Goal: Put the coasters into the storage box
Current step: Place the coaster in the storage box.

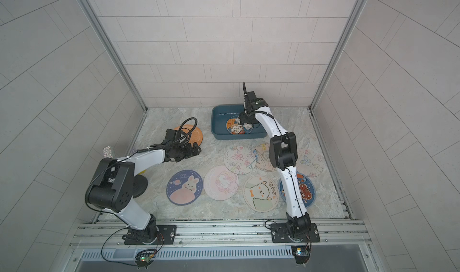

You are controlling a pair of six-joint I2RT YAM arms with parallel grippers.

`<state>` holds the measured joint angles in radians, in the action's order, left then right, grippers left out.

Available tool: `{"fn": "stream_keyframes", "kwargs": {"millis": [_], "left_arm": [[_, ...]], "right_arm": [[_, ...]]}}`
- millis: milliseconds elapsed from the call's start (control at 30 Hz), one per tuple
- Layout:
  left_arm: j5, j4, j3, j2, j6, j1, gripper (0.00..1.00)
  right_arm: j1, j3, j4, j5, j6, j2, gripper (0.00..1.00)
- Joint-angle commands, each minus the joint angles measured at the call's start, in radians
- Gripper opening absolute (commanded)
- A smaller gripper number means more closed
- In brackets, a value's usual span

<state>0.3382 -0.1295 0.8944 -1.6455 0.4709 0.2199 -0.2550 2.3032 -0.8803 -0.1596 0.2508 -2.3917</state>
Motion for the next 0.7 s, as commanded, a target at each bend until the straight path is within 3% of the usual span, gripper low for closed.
{"fn": "stream_keyframes", "kwargs": {"millis": [0,133,500,667], "left_arm": [[-0.022,-0.028,0.001,0.007,-0.017,0.026,1.00],[-0.026,-0.031,0.011,0.007,-0.020,0.058,1.00],[0.007,0.014,0.080,-0.035,-0.005,0.191,1.00],[0.023,0.062,0.102,-0.079,0.016,0.248,0.98]], "right_arm": [[-0.003,-0.028,-0.051,0.017,-0.024,0.114,0.70],[0.000,-0.188,-0.013,-0.029,-0.021,0.229,0.72],[0.036,-0.906,0.249,-0.187,0.098,0.662,0.74],[0.060,-1.125,0.303,-0.228,0.111,0.763,0.74]]}}
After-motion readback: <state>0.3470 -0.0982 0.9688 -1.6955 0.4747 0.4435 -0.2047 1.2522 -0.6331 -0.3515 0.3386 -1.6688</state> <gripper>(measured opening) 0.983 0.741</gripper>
